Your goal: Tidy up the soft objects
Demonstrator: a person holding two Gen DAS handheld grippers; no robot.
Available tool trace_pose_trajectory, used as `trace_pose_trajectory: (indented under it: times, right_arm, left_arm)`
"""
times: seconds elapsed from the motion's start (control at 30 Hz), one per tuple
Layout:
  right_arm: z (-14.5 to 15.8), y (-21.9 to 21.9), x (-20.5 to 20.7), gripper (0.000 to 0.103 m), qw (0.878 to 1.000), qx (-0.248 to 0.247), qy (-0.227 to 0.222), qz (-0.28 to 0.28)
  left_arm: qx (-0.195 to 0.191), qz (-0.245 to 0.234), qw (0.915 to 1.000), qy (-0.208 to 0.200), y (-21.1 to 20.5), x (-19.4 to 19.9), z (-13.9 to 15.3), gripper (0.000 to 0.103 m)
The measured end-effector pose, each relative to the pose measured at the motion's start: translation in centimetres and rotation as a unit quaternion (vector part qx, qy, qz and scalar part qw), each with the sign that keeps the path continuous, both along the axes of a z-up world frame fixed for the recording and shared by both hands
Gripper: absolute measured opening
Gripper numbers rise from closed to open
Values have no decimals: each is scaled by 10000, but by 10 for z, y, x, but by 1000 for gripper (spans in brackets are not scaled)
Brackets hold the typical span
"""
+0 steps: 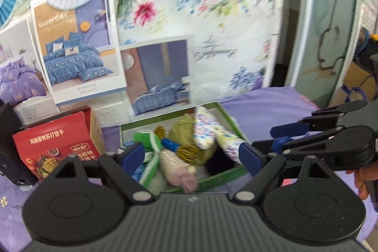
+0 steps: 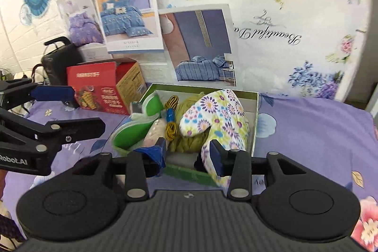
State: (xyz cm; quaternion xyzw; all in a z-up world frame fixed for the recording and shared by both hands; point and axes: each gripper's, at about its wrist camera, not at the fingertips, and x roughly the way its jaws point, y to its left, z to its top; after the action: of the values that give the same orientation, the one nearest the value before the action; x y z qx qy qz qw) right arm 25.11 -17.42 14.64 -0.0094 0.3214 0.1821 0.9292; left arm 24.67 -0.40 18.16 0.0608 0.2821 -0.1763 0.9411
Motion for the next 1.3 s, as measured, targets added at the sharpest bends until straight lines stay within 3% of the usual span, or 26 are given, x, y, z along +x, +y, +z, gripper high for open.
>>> trace_pose_trajectory:
  times: [0.03, 0.33, 0.47, 0.57, 0.73, 0.83, 0.9, 1.03, 1.13, 1.3]
  right_arm:
    - [2, -1, -8, 26, 10000, -38, -68, 3]
    - [3, 0, -59, 30, 9981, -332, -512, -87]
    - [-4, -4, -72, 32, 9975, -150, -611, -305]
    - [-13, -7, -84, 33, 9942, -6, -755, -762]
    - [-49, -8, -111, 35, 9738, 255, -1205, -1913]
    - [-75, -15, -121, 36, 9660, 645, -909, -2331]
    - [-87, -16, -128, 37, 9647, 580, -815, -2437]
    - [-105, -15, -143, 37, 9608, 266, -821, -2634]
    - [-117, -14, -148, 37, 9682, 85, -632, -2421]
    - [-138, -17, -157, 37, 9779, 274, -306, -2052]
  left_arm:
    - [-45, -18, 10000, -59, -1, -8, 2, 102]
    - [-190, 27, 9986, -493, -3, -69, 13, 103]
    - [-263, 228, 9979, -544, 2, -87, 7, 103]
    - [-392, 560, 9960, -568, 5, -100, -3, 103]
    - [-522, 984, 9921, -579, -1, -120, -34, 103]
    - [-39, 1205, 9907, -630, -12, -131, -55, 103]
    - [159, 1276, 9895, -665, -15, -138, -68, 103]
    - [64, 1258, 9911, -441, -14, -145, -96, 103]
    - [85, 1250, 9920, -177, -15, -142, -118, 103]
    - [95, 1457, 9887, 348, -9, -133, -152, 103]
